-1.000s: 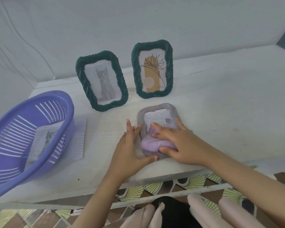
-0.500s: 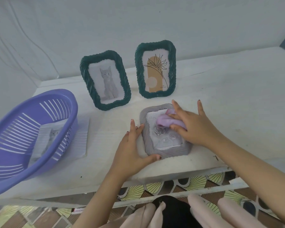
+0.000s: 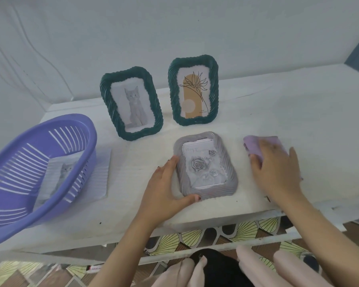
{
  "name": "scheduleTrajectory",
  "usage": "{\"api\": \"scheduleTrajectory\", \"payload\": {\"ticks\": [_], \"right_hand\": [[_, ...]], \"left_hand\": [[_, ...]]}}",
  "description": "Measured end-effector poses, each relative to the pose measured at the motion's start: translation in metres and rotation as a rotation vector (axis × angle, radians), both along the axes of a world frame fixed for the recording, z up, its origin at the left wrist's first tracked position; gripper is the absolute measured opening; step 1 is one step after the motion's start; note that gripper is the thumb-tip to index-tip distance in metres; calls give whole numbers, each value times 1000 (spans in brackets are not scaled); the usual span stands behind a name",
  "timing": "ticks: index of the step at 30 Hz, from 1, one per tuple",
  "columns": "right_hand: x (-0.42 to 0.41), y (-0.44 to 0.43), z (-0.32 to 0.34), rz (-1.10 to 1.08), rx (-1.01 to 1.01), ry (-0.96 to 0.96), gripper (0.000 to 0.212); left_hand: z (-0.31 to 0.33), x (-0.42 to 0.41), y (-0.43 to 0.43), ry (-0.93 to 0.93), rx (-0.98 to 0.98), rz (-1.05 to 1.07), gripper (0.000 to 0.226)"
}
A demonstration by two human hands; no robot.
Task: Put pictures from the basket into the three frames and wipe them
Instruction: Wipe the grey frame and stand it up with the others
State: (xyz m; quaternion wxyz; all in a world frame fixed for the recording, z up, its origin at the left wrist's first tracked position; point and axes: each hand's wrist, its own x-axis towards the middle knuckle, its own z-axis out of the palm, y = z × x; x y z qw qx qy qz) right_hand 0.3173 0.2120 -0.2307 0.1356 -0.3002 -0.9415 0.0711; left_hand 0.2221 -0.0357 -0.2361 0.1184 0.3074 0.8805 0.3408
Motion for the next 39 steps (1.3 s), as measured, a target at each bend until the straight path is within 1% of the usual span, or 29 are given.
{"api": "scheduleTrajectory", "payload": {"ticks": [2,6,9,11,13,14,15,17,19,21,25,28,30,32,34,36,39], "right_hand": [[3,-1,-6,12,-38,-74,52],[0,-17,1,101,-73,15,51],[-3,-37,9,204,-141,6,52],[-6,-48,9,237,-174,-39,54],[-9,-55,10,236,-245,-7,55],[-10,-58,12,220,-318,40,55],[-11,-60,14,202,-404,103,55],[-13,-62,18,153,-588,231,56],[-15,-62,20,91,-779,332,57],[-17,-59,20,30,-960,424,58],[-15,-48,21,-46,-1279,552,62],[-11,-39,23,-18,-1448,610,66],[-6,-34,25,37,-1483,649,66],[-1,-31,25,85,-1486,669,66],[4,-28,26,121,-1480,680,66],[9,-26,28,154,-1486,676,67],[16,-18,32,182,-1478,626,69]], "left_hand": [[-1,0,0,26,-14,-17,107],[-2,0,3,56,-65,0,111],[0,-2,6,12,-92,19,119],[2,-2,7,-11,-84,14,118],[4,-3,8,-41,-56,3,115],[2,-4,7,-75,-8,-1,110],[2,-6,7,-147,76,5,100],[3,-8,6,-354,315,55,75],[8,-8,6,-496,524,111,63],[12,-8,6,-560,663,144,56],[9,-9,10,-687,837,249,49],[9,-7,17,-775,851,359,49],[14,-6,24,-870,816,347,42],[21,-4,31,-967,728,276,35],[27,-1,40,-1024,674,217,33],[29,1,48,-1001,704,190,34],[33,2,56,-907,724,187,28]]}}
